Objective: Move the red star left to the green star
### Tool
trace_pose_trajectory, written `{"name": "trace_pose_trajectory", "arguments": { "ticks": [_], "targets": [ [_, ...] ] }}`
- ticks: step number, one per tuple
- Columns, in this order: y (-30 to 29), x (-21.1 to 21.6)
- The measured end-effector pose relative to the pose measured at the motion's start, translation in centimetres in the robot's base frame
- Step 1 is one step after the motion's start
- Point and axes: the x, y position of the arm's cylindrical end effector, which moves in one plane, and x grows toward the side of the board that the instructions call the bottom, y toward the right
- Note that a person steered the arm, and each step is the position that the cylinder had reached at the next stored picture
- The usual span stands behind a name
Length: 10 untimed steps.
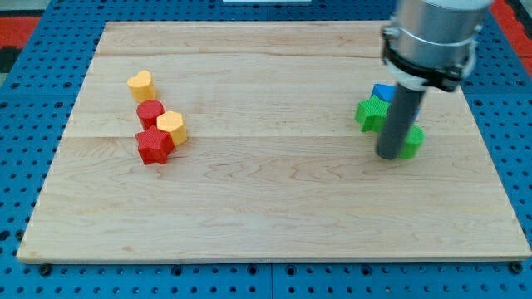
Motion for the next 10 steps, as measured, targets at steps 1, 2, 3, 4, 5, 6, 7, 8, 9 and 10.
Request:
{"name": "trace_pose_trajectory", "arguments": {
  "ticks": [1, 2, 3, 4, 5, 6, 7, 8, 9, 10],
  "targets": [
    [6.6, -0.1],
    [6.8, -1.8],
    [6.2, -2.2],
    [2.2, 3.6],
    [-5.5, 8.7],
    [-17.3, 7.1],
    [-28.2, 4.6],
    [-38.4, 2.4],
    [-37.9, -1.5],
    [-33.1, -3.7]
  ]
}}
